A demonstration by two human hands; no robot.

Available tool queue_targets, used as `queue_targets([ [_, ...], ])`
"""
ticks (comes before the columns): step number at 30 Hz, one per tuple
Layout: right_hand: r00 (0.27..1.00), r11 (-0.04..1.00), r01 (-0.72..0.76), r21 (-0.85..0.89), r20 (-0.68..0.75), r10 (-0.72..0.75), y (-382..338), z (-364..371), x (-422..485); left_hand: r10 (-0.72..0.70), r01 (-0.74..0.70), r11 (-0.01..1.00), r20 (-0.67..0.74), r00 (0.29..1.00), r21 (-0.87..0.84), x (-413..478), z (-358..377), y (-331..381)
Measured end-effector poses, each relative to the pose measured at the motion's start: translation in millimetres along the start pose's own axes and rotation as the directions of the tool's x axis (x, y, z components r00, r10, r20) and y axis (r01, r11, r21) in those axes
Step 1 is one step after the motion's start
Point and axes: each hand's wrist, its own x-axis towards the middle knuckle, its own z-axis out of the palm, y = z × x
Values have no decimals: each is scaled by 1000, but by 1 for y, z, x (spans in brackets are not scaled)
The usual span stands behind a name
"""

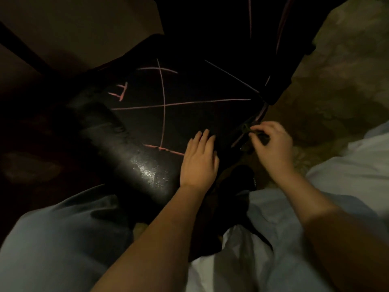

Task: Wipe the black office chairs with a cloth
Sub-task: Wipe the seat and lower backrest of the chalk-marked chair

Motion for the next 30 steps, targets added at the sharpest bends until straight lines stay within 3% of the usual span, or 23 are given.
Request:
queue_targets([
  [2,1000,1000,-1,12,16,1,5,5,5,8,-8,996,7,1000,91,-1,10,-3],
  [6,979,995,91,-40,185,-83,-10,26,-8,44,-40,989,-30,999,141,0,20,-8],
  [11,939,959,282,-15,210,-273,-23,25,-36,85,-68,981,-88,992,180,1,28,-12],
  [15,908,940,335,65,244,-341,-23,25,-46,98,-71,977,-126,987,201,1,31,-15],
  [18,932,956,283,77,212,-293,-10,22,-31,102,-72,975,-135,986,212,2,32,-15],
  [26,998,1000,-16,4,65,16,17,11,24,93,-56,973,-156,983,222,2,35,-14],
  [30,988,997,73,26,136,-76,-3,17,4,95,-58,974,-158,983,220,2,34,-15],
])
